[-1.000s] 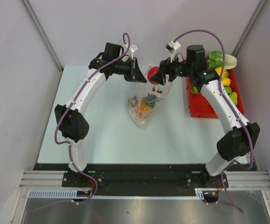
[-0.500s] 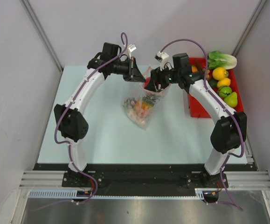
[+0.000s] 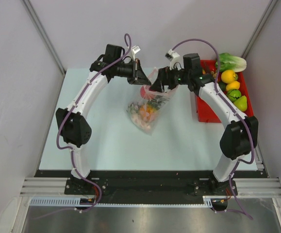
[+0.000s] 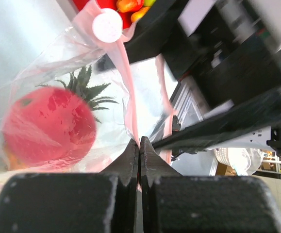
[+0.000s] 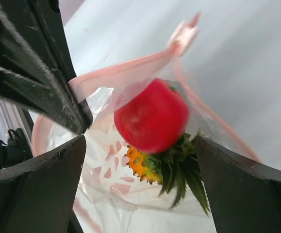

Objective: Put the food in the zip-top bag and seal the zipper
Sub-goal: Place the fake fruit in the zipper food storage bag, then pick up the fake fruit from the bin.

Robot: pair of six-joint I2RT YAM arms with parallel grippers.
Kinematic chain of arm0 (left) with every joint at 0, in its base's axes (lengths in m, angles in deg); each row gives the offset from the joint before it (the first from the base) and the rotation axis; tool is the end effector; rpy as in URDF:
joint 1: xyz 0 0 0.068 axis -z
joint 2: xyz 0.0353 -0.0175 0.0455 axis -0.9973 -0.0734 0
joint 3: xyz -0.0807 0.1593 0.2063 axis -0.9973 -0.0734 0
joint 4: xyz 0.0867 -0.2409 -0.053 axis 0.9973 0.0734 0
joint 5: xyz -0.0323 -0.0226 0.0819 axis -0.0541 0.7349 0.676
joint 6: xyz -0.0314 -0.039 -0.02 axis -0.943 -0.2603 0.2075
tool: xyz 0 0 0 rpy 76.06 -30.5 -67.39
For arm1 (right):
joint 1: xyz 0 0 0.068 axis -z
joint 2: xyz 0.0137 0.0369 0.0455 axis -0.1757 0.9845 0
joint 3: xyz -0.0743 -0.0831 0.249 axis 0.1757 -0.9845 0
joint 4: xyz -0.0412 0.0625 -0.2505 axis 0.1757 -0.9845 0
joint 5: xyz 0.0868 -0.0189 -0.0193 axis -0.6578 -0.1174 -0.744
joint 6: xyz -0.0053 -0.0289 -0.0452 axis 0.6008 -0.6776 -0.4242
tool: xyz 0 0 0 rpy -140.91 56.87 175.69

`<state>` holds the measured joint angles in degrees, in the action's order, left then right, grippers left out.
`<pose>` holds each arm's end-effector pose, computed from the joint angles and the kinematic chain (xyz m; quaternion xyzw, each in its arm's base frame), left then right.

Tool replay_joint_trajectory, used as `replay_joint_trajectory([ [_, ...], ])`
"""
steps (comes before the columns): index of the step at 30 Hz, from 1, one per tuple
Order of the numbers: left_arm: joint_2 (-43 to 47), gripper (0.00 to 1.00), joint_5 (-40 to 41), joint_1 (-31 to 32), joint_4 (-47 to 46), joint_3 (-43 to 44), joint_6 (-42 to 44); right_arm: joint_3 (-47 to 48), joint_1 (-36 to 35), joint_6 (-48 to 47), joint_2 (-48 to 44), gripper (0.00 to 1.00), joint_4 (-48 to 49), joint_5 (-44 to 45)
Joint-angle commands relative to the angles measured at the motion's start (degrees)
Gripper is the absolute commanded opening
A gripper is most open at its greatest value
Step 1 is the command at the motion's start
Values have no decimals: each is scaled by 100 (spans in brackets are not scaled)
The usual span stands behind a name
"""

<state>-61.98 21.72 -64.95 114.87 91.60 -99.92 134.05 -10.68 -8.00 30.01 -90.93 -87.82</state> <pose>0.4023 -0.1831 0.3730 0.1636 0.8138 -0.5160 0.2115 0.3741 0.1652 0.3558 -0.2772 0.7842 0.3733 0.4108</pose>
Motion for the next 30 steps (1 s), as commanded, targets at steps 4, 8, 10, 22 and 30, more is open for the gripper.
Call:
replay_joint_trajectory([
  [4,139,0,-240,-62,-241,-12,-36,34,1102,187,-936,100,146,-461],
  [8,139,0,-187,-54,-285,-12,-36,-273,1787,-384,-1033,99,-258,-41],
  [10,139,0,-169,-54,-302,-12,-1,-590,2035,-621,-1007,98,-312,277],
  [22,77,0,-20,-54,-48,24,227,-363,2800,-1194,785,79,74,1895],
  [30,95,0,77,-54,120,41,386,358,2792,-1361,1831,75,172,2220],
])
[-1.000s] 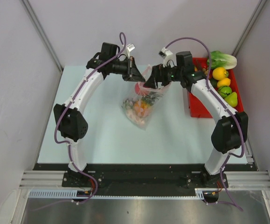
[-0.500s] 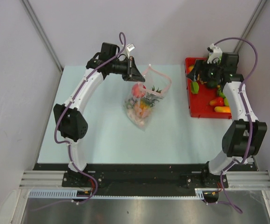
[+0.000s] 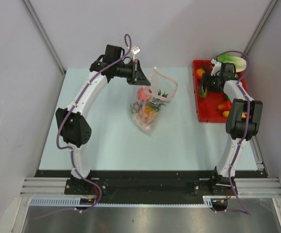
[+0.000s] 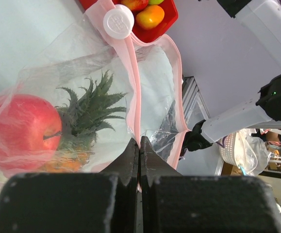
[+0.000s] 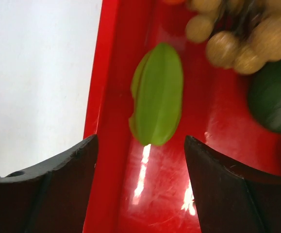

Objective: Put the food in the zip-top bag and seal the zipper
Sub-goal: Pick up the fake fruit from the bin.

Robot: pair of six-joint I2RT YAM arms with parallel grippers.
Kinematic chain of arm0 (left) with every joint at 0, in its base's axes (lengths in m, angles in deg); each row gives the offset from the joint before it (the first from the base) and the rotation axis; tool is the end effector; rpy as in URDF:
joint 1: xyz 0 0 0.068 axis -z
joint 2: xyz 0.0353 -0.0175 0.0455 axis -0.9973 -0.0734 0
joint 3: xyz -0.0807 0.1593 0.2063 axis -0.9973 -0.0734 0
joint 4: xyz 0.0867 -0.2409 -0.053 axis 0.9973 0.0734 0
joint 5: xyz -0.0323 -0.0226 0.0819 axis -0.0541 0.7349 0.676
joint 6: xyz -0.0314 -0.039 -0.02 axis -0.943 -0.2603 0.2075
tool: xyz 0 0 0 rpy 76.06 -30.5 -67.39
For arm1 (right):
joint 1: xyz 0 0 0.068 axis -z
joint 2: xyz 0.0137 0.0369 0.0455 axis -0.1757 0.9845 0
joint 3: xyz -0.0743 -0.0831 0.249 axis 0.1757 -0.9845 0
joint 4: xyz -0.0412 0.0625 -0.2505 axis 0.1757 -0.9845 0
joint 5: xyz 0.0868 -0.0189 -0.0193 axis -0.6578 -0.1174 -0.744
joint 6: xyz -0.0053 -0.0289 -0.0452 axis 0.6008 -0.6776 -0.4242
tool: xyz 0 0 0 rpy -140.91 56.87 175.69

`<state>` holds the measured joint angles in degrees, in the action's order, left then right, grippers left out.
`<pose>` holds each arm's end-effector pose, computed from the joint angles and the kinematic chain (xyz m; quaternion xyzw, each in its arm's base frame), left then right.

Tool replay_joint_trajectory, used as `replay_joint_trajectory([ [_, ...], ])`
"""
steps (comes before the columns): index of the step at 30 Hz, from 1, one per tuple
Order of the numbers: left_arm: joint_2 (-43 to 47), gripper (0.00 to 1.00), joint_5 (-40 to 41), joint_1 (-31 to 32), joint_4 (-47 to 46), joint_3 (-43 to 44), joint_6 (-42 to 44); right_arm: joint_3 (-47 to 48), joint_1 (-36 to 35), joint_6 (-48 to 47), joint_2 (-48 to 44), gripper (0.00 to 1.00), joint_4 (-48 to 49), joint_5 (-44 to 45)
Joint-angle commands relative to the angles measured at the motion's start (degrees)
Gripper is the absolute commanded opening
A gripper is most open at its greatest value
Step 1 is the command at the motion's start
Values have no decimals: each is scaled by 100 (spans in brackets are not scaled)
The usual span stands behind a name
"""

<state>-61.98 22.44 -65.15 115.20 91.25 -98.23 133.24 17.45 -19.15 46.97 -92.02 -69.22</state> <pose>0.4031 -0.1815 0.3704 0.1692 0.8162 -0.5075 0.2182 0.4604 -0.0477 0.2221 -0.0539 0.9205 0.1061 0.3721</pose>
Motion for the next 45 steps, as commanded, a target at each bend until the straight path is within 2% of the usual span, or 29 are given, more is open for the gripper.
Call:
replay_joint_trajectory([
  [1,95,0,13,-52,87,76,226,474,-21,-281,197,74,290,369],
  [6,42,0,22,-60,52,94,191,580,5,-290,461,70,369,369],
  [17,-186,0,84,-60,157,375,173,940,-74,-238,1041,71,281,211],
  [20,-169,0,110,-60,219,366,208,1002,-83,-238,1068,63,281,229],
  [21,-169,0,110,-60,219,357,209,1019,-57,-211,1041,56,246,211],
  [23,-151,0,110,-60,219,357,200,1055,-13,-168,892,51,176,193],
  [24,-143,0,110,-60,201,357,191,1072,31,-132,822,44,62,202],
  [25,-142,0,119,-60,175,383,165,1098,66,-115,760,42,-35,185],
  [28,-134,0,119,-60,184,419,165,1116,207,-79,374,39,-369,0],
  [33,-81,0,137,-52,184,349,182,923,260,96,-810,37,-484,-613],
  [37,-20,0,102,-34,34,208,112,906,-134,500,-1585,36,-203,-1238],
  [40,-19,0,67,-25,-18,226,59,765,-653,948,-2069,36,148,-1722],
  [41,-2,0,66,-25,-36,234,50,739,-1020,1036,-2157,36,271,-1853],
  [45,68,0,49,-17,-36,234,59,659,-1734,1072,-2404,36,325,-1819],
])
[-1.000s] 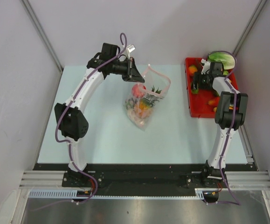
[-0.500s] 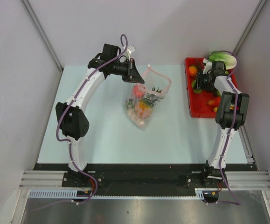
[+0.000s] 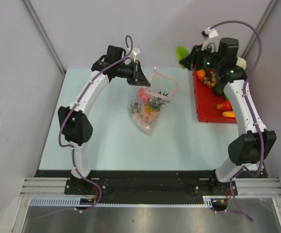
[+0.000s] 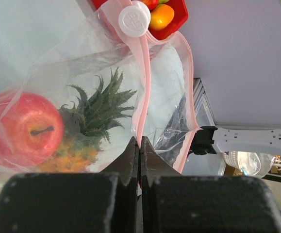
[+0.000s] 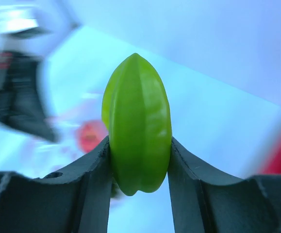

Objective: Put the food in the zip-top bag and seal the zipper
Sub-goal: Place the fake fruit in the zipper food storage bag.

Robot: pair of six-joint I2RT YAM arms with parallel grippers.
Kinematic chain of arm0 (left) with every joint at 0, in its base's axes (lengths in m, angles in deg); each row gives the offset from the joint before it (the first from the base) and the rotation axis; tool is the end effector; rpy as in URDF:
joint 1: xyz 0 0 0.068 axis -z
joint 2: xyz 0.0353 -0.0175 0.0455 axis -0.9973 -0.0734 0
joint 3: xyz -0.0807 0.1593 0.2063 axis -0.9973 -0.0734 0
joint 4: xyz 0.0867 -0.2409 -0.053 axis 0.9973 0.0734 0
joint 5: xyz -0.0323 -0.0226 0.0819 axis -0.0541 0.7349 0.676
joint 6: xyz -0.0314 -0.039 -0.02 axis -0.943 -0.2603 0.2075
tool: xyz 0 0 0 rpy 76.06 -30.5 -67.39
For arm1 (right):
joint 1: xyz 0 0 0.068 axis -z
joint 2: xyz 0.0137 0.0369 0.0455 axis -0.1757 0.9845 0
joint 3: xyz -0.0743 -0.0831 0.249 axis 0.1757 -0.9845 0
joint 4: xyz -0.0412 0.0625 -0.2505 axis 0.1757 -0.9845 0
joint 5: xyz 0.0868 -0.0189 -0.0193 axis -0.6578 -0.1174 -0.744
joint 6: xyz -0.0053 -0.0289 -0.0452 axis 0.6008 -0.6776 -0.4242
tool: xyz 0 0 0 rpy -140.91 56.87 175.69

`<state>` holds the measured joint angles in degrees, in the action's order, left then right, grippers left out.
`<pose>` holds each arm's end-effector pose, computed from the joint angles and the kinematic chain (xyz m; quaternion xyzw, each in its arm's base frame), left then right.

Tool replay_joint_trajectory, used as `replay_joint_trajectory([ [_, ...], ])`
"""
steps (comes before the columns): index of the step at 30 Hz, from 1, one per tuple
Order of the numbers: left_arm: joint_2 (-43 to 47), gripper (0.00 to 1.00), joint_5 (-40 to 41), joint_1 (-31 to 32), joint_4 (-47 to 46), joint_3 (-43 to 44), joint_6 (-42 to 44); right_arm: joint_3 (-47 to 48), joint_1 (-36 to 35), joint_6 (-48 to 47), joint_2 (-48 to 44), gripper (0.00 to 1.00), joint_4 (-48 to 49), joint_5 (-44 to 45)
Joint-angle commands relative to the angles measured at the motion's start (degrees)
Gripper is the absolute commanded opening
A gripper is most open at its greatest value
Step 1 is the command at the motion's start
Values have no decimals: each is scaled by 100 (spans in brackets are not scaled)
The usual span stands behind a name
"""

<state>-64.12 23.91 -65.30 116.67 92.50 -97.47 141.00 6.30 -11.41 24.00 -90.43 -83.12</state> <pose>0.4114 -0.1827 0.3590 0.1605 0.8280 -0.4941 0.2111 0.3759 0.0443 0.4365 -0.1887 0.7590 0.2469 0.5722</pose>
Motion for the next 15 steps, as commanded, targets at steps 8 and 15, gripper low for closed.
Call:
replay_joint_trajectory([
  [8,397,0,-177,25,-297,92,-53,-1135,-1297,492,-274,37,579,-394],
  [15,485,0,-177,25,-235,66,0,-1216,-1754,-262,-169,37,-115,-456],
])
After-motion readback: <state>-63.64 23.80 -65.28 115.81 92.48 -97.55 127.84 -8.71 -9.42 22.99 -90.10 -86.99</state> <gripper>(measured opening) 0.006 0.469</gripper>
